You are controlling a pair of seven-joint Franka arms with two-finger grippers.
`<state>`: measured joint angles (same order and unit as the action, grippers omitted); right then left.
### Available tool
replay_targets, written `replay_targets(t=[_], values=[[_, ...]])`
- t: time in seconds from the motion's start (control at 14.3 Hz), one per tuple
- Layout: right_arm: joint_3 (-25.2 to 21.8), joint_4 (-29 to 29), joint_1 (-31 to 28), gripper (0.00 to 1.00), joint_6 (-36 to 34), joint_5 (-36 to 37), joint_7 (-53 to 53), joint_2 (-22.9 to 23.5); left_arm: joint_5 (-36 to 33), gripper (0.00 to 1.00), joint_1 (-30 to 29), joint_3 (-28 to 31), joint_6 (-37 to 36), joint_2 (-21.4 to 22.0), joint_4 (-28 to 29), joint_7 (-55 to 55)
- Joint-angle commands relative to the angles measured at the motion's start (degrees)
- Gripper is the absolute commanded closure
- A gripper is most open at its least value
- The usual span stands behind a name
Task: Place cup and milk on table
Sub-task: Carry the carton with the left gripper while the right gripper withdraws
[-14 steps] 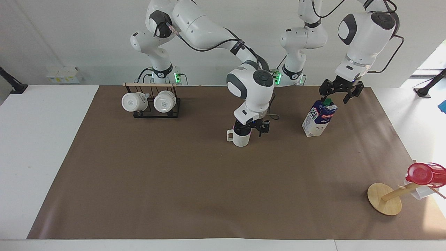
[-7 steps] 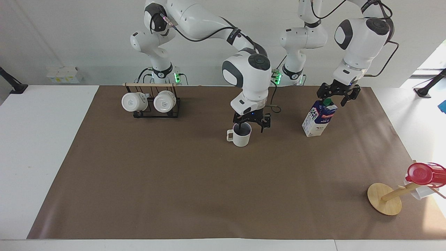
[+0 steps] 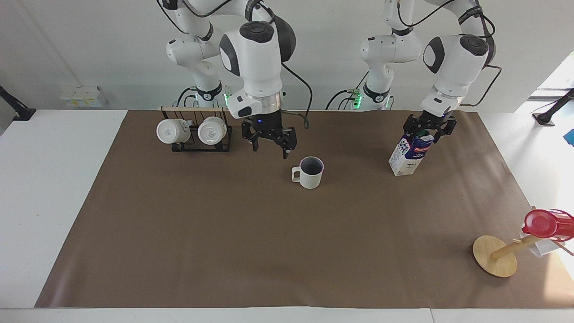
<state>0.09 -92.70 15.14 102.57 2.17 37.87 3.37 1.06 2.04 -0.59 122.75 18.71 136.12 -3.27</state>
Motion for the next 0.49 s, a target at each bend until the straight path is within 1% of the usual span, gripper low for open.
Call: replay_targets(t=[0.0, 0.21, 0.28, 0.42], values=[[0.8, -1.8, -4.7, 0.00, -3.0, -0.1, -7.3, -3.6, -0.5, 0.44, 0.5, -0.2, 0.6, 1.2, 1.3, 1.9], [0.7, -1.2, -8.3, 0.00, -7.0, -0.1, -14.6, -5.6, -0.4, 0.46, 0.5, -0.2, 0.3, 1.1, 1.0, 2.1], [0.7, 0.0, -9.3, 0.00, -7.3, -0.1, -16.6, -5.6, -0.4, 0.49, 0.5, -0.4, 0.3, 1.0, 0.7, 2.8], [0.7, 2.2, -11.1, 0.00, -10.5, -0.2, -19.7, -5.6, -0.5, 0.50, 1.0, -0.6, 0.1, 0.5, -0.7, 4.2]])
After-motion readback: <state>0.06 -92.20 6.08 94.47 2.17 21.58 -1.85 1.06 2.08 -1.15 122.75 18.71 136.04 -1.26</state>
